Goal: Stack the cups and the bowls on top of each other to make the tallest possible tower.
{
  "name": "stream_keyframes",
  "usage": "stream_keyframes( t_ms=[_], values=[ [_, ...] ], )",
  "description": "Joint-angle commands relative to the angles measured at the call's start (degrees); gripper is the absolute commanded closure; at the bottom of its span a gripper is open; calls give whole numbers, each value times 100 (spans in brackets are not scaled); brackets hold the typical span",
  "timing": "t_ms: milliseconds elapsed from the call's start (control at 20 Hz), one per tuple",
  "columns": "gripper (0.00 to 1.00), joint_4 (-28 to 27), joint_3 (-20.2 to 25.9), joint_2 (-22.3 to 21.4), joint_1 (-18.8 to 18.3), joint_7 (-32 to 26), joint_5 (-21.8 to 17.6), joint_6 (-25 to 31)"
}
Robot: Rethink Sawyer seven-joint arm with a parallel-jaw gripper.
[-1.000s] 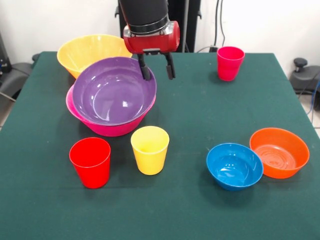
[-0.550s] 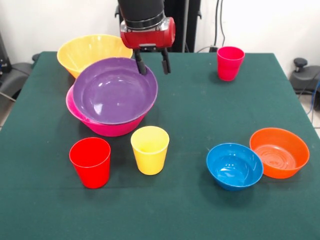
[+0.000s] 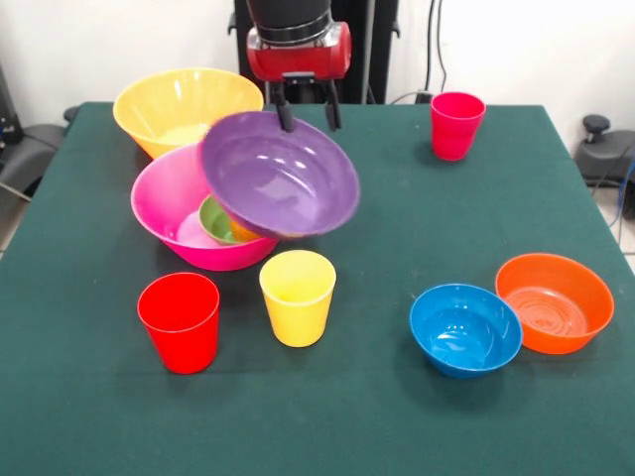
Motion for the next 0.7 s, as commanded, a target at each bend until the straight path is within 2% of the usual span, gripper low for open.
stream_keyframes(
  t_ms=[50, 700],
  values=[
    [0, 335, -341, 183, 290, 559, -6, -320],
    [0, 233, -438, 404, 373, 537, -21, -550]
  ],
)
